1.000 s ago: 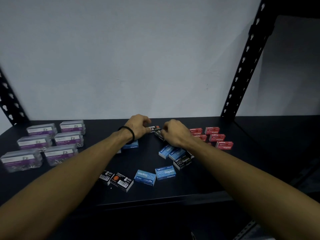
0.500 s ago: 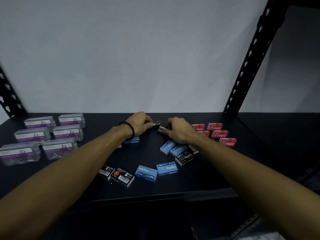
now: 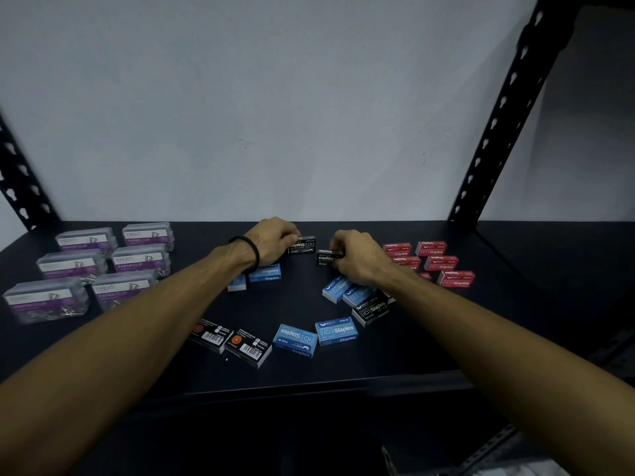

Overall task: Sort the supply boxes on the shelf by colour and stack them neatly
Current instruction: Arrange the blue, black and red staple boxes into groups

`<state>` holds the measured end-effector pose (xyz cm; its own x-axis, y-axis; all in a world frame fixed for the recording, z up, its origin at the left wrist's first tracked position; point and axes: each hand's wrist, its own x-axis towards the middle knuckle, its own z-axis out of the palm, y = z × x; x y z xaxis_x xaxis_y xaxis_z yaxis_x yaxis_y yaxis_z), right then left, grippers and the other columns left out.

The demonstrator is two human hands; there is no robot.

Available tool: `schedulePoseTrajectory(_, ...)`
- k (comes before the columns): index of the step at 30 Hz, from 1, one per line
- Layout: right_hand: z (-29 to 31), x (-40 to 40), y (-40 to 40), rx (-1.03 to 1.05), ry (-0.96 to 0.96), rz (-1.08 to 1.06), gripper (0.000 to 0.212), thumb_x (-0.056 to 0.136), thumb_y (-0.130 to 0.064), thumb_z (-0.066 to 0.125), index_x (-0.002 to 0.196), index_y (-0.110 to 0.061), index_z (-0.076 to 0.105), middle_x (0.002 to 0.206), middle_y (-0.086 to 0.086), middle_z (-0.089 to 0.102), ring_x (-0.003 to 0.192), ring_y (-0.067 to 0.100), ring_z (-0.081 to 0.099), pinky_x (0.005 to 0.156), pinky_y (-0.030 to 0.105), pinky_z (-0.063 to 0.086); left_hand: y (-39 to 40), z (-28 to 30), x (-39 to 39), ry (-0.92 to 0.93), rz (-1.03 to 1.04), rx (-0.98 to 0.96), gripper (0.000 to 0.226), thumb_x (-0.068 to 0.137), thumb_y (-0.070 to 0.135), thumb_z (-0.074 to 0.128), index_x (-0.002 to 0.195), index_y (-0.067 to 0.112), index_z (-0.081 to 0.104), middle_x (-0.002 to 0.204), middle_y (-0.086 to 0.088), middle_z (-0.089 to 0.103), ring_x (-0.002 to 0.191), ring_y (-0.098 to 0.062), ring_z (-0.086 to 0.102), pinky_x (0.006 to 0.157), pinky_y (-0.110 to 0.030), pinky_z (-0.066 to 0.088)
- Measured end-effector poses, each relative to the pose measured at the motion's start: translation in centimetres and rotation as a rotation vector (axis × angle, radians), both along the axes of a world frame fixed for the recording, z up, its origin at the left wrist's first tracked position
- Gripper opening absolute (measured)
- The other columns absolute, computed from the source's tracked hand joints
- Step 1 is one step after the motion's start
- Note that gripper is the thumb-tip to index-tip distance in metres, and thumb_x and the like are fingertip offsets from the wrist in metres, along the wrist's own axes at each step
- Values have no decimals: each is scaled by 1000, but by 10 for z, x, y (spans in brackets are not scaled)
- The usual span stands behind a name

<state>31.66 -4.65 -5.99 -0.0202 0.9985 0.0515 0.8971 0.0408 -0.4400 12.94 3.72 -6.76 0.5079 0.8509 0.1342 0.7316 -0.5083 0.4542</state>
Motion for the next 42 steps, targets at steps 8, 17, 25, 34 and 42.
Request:
schedulePoseTrajectory(8, 7, 4, 0, -33, -11, 15, 32, 85, -1, 63, 114, -15, 64, 107, 2, 64, 88, 15, 57, 71, 23, 42, 1, 2, 2, 6, 2, -30, 30, 94, 21, 56, 122, 14, 63, 120, -3, 65, 107, -15, 59, 89, -23, 44)
schedulePoseTrajectory(17, 5, 4, -1, -5, -22, 34, 33, 89, -4, 62, 119, -16, 67, 116, 3, 68, 102, 19, 63, 78, 24, 46, -5, -3, 14, -26, -7, 24, 24, 86, 17, 69, 111, 15, 68, 106, 0, 68, 97, -15, 61, 81, -23, 45)
schedulePoseTrajectory(25, 3, 4, 1, 6, -24, 21, 32, 89, -5, 64, 119, -15, 67, 117, 5, 68, 101, 18, 62, 78, 25, 46, -13, 4, 0, -289, 100, -84, 23, 74, 3, 75, 85, 20, 63, 81, 0, 67, 76, -17, 65, 71, -27, 54)
schedulePoseTrajectory(34, 4, 3, -1, -4, -4, 5, 23, 87, -5, 63, 108, -14, 69, 101, 2, 69, 85, 15, 61, 68, 23, 43, -21, 3, -11, -263, 21, -70, 44, 80, -5, 69, 109, 27, 63, 88, 16, 60, 61, 0, 55, 56, -8, 42)
schedulePoseTrajectory(42, 15, 1, 2, 28, 146, -39, 15, 82, -8, 64, 94, -14, 71, 86, -3, 68, 76, 9, 63, 57, 21, 49, -18, 4, -20, -292, 79, -99, 30, 73, 3, 77, 88, 24, 62, 92, -5, 69, 79, -27, 65, 78, -43, 56)
